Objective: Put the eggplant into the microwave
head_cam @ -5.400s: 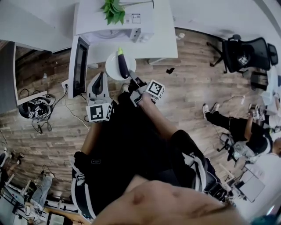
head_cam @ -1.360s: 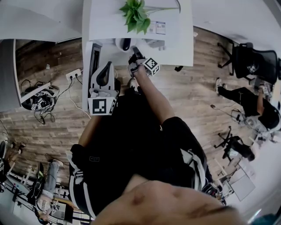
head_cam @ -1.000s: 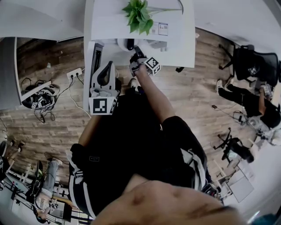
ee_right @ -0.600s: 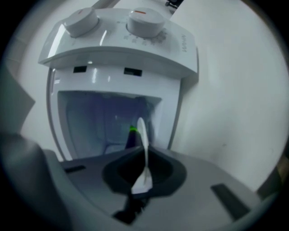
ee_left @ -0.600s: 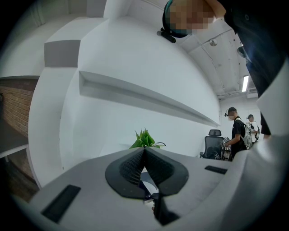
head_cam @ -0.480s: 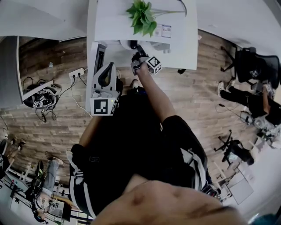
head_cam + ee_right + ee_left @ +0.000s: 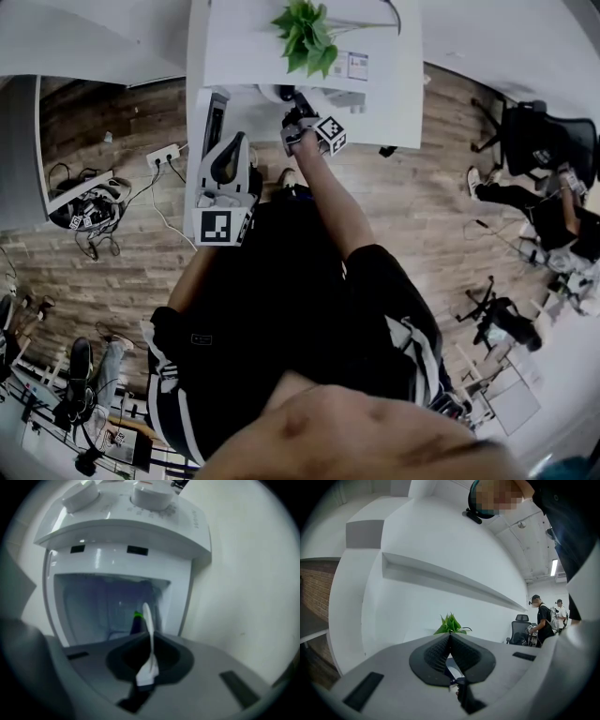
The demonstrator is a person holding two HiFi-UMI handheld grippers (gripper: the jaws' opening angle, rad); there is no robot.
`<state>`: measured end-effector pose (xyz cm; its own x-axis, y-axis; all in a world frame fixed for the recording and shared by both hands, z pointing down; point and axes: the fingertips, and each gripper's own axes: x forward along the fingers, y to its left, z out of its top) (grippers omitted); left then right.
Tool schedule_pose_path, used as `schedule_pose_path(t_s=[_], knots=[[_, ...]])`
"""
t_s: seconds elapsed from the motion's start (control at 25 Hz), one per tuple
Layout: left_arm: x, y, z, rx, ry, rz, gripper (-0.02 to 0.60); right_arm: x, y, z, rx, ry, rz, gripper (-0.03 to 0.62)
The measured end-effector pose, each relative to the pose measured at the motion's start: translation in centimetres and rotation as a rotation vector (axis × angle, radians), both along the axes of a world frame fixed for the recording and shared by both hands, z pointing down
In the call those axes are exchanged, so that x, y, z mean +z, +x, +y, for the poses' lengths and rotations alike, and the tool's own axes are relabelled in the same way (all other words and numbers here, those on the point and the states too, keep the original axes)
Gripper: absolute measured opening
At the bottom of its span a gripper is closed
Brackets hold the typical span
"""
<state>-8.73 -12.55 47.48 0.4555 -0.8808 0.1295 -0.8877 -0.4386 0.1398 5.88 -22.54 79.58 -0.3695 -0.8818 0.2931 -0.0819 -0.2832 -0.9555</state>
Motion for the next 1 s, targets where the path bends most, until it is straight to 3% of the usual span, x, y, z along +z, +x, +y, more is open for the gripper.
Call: schedule_pose_path(t_s=[0.24,0.6,0.8,1.0], knots=[[0.0,-0.3,0.2,-0.008,-0.002,0.002,0.032,-0.1,-0.2,-0.2,0.021,-0.037,-0.006,0.04],[-0.2,-0.7,0.3,-0.007,0.014,-0.001,0.032,0.0,-0.1,-1.0,0.017,0.003,0.006,0.041],[0.0,-0.6,0.5,-0.003,0.01,0.004,0.032,-0.1,0.1,-0.9,0.024,0.021,-0.004,0.108],[-0.2,-0.2,0.6,0.014,0.02,0.011,0.032,-0.6,0.5,-0.5,0.016,0.015,0.024,0.127]])
